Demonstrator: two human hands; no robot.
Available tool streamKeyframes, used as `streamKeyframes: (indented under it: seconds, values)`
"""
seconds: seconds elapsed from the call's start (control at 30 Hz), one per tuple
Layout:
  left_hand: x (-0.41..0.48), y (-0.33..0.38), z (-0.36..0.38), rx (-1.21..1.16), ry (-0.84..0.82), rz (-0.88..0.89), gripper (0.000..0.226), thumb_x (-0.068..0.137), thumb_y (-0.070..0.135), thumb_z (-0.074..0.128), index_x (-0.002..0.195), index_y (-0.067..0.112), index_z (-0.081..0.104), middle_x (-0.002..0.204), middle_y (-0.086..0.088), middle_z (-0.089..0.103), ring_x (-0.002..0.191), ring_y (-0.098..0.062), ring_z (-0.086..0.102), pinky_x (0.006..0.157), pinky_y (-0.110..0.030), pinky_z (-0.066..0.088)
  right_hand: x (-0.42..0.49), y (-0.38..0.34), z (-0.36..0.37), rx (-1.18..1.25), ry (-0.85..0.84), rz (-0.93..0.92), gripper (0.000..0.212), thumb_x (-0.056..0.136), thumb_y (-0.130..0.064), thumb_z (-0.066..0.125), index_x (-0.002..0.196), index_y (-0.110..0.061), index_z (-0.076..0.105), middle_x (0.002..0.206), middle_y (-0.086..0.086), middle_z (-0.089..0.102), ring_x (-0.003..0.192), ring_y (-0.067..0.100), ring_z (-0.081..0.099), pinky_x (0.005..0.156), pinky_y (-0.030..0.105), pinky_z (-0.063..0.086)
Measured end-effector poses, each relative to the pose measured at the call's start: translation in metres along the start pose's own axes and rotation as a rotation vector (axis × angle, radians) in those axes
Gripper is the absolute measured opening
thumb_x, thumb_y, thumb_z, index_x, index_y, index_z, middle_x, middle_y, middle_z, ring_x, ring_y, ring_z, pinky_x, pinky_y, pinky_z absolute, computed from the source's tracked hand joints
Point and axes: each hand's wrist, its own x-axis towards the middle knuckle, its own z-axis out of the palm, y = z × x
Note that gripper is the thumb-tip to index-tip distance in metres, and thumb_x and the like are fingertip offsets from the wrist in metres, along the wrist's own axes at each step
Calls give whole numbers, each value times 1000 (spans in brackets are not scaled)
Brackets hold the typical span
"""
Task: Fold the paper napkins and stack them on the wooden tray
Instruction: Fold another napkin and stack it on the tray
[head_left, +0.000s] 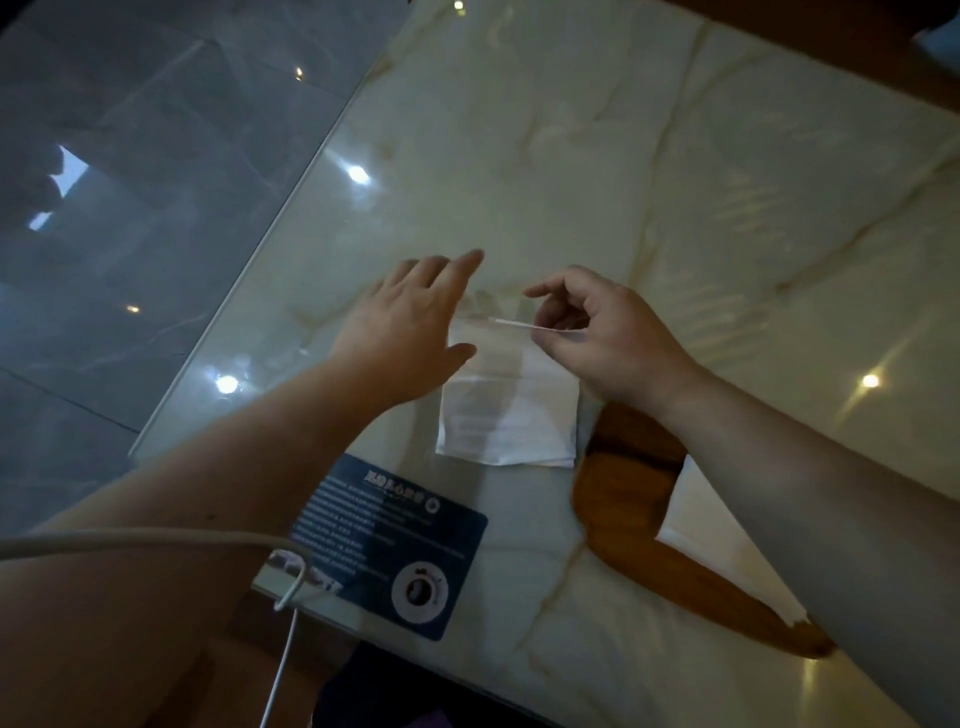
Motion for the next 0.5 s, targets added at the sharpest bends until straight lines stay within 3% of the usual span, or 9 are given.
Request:
streamKeyframes:
  seconds: [0.13,0.2,0.3,0.5]
  values:
    - [-7,-2,8,67,61,173,19,87,29,59,101,20,67,100,-2,67,96,-27,59,84,-39,47,-16,2,-4,-31,2,-11,21,80,-11,70,101,-17,69,84,-9,66,80,1,63,75,6,45]
    - [-16,-2,12,30,75,234,16,87,27,57,90,17,69,86,-3,68,80,-27,61,72,-36,49,-25,4,-4,-82,-6,-14,13,81,-14,71,94,-15,70,84,-8,66,82,3,63,72,8,45]
    - [-31,-3,16,14,59,294,22,85,28,52,84,14,69,78,-4,67,70,-26,59,62,-34,48,-41,9,0,-123,-28,-39,6,82,-17,71,86,-13,70,82,-5,67,78,6,61,70,17,48]
    - [-50,-1,23,43,-6,386,24,84,29,49,81,16,68,80,-4,67,69,-25,60,61,-35,50,-69,20,16,-212,-103,-162,5,80,-17,68,77,-15,65,76,-11,58,71,4,53,65,18,42]
